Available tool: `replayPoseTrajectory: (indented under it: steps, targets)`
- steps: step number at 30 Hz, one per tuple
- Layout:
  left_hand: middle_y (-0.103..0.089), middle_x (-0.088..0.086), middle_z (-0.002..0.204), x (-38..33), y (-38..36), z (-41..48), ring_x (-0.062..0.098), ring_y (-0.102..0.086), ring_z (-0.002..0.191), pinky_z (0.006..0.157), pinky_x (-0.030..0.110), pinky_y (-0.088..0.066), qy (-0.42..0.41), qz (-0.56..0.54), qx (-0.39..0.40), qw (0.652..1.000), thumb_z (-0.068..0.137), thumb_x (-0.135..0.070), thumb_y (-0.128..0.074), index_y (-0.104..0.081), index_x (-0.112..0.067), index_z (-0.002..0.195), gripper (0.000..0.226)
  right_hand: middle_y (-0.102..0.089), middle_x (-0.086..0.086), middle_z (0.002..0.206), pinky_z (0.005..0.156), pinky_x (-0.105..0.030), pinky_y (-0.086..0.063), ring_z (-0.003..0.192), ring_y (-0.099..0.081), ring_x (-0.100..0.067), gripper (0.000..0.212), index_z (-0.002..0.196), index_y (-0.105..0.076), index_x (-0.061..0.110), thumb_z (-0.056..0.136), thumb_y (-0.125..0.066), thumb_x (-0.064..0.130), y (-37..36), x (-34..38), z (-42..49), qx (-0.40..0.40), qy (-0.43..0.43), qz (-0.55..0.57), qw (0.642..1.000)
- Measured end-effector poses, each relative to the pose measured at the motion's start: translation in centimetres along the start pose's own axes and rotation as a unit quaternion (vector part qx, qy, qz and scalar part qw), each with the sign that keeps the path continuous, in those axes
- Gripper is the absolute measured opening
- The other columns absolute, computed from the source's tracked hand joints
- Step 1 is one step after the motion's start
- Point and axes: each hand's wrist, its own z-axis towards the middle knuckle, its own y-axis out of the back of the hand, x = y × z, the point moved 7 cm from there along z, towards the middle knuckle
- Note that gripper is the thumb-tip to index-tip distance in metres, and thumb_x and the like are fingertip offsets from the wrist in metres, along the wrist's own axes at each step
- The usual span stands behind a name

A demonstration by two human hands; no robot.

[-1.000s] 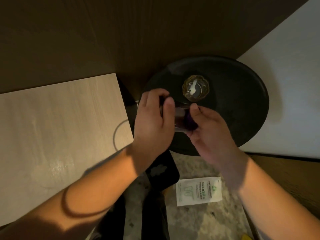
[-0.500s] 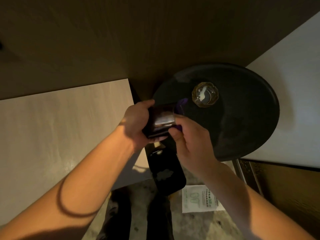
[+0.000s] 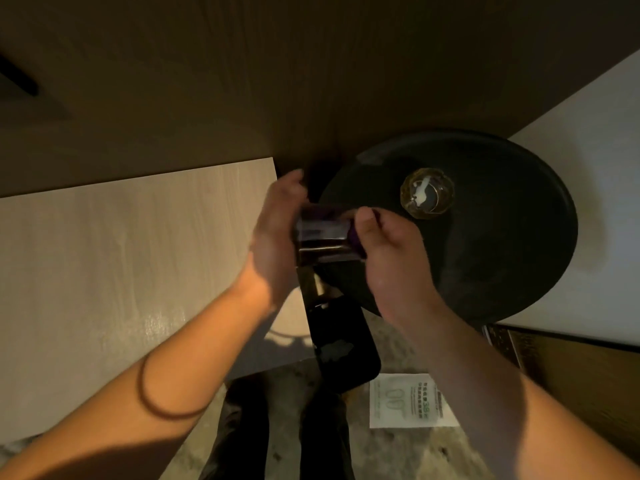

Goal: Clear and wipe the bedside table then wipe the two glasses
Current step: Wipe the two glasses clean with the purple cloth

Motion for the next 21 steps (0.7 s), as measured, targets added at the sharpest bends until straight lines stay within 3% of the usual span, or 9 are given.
replayPoseTrajectory:
  steps: [2, 3, 5, 7, 11, 13, 17, 19, 21]
  targets:
    - [-0.075, 0.012, 0.114, 1.6, 1.0, 0.1, 0.03, -0.074, 0.098, 0.098, 0.053, -0.056, 0.238, -0.129, 0.0, 0.963, 0.099, -0.058, -0.049, -0.064, -0.013, 0.135, 0.06, -0.074, 0.001, 0.101, 0.078, -0.019, -0.058, 0.094, -0.071, -0.007, 0.024, 0.109, -0.067, 0.012, 0.107, -0.046, 0.023, -1.6, 1.3, -1.4, 0.016, 0.21, -0.164, 0.964]
    - [-0.077, 0.015, 0.112, 1.5, 1.5, -0.2, 0.034, -0.073, 0.098, 0.103, 0.058, -0.051, 0.295, -0.134, 0.013, 0.946, 0.097, -0.06, -0.049, -0.067, -0.011, 0.13, 0.062, -0.075, -0.001, 0.102, 0.076, -0.022, -0.059, 0.093, -0.072, -0.009, 0.026, 0.112, -0.067, 0.009, 0.106, -0.047, 0.024, -2.3, 1.4, -2.0, 0.023, 0.281, -0.214, 0.935]
    - [-0.079, 0.017, 0.106, 1.3, 2.4, -0.5, 0.034, -0.074, 0.092, 0.096, 0.055, -0.054, 0.317, -0.117, 0.014, 0.941, 0.098, -0.055, -0.052, -0.07, -0.011, 0.119, 0.053, -0.076, -0.006, 0.104, 0.078, -0.028, -0.06, 0.096, -0.073, -0.016, 0.031, 0.115, -0.068, 0.005, 0.104, -0.048, 0.025, -3.3, 1.2, -2.7, 0.03, 0.353, -0.272, 0.895]
    - [-0.079, 0.014, 0.092, 1.3, 2.8, -0.5, 0.029, -0.075, 0.078, 0.082, 0.048, -0.059, 0.296, -0.084, -0.02, 0.951, 0.102, -0.048, -0.05, -0.07, -0.012, 0.113, 0.043, -0.076, -0.007, 0.107, 0.081, -0.031, -0.06, 0.098, -0.073, -0.019, 0.032, 0.117, -0.068, 0.003, 0.103, -0.048, 0.023, -4.0, 0.9, -2.8, 0.031, 0.351, -0.26, 0.899]
    - [-0.076, 0.009, 0.074, 0.6, 2.4, -0.9, 0.019, -0.074, 0.063, 0.062, 0.036, -0.063, 0.14, -0.071, -0.119, 0.981, 0.11, -0.029, -0.042, -0.065, -0.007, 0.101, 0.032, -0.076, -0.005, 0.104, 0.078, -0.038, -0.062, 0.094, -0.074, -0.016, 0.03, 0.113, -0.067, 0.006, 0.107, -0.045, 0.025, -3.7, 0.3, -1.6, 0.011, 0.219, -0.155, 0.963]
    - [-0.072, 0.009, 0.085, -0.1, 3.1, -1.4, 0.009, -0.071, 0.068, 0.059, 0.028, -0.058, -0.004, 0.043, -0.178, 0.983, 0.109, -0.023, -0.044, -0.061, -0.007, 0.103, 0.024, -0.076, -0.007, 0.104, 0.089, -0.041, -0.061, 0.098, -0.074, -0.017, 0.029, 0.111, -0.069, 0.009, 0.109, -0.044, 0.023, -3.7, -0.3, -0.9, 0.031, 0.081, -0.087, 0.992]
    - [-0.061, 0.021, 0.109, -0.7, 2.5, -3.5, 0.025, -0.063, 0.094, 0.078, 0.024, -0.05, -0.316, 0.315, -0.146, 0.883, 0.108, -0.03, -0.041, -0.058, -0.002, 0.116, 0.033, -0.077, -0.013, 0.104, 0.099, -0.045, -0.058, 0.101, -0.075, -0.025, 0.027, 0.11, -0.069, 0.007, 0.109, -0.048, 0.023, -3.2, -0.9, 0.0, 0.073, -0.2, 0.158, 0.964]
    - [-0.055, 0.03, 0.114, -0.5, 2.1, -4.4, 0.025, -0.056, 0.104, 0.09, 0.015, -0.042, -0.401, 0.363, -0.092, 0.836, 0.109, -0.031, -0.04, -0.058, 0.012, 0.116, 0.047, -0.074, -0.02, 0.115, 0.1, -0.048, -0.057, 0.107, -0.073, -0.031, 0.027, 0.118, -0.065, 0.001, 0.108, -0.05, 0.021, -3.0, -0.6, 0.4, 0.093, -0.243, 0.163, 0.952]
    - [-0.053, 0.032, 0.117, -0.6, 2.2, -4.3, 0.025, -0.052, 0.112, 0.098, 0.016, -0.039, -0.423, 0.372, -0.034, 0.825, 0.109, -0.032, -0.042, -0.055, 0.017, 0.118, 0.052, -0.072, -0.023, 0.117, 0.102, -0.05, -0.056, 0.107, -0.073, -0.032, 0.027, 0.118, -0.065, 0.0, 0.107, -0.051, 0.021, -3.0, -0.4, 0.8, 0.095, -0.232, 0.122, 0.96]
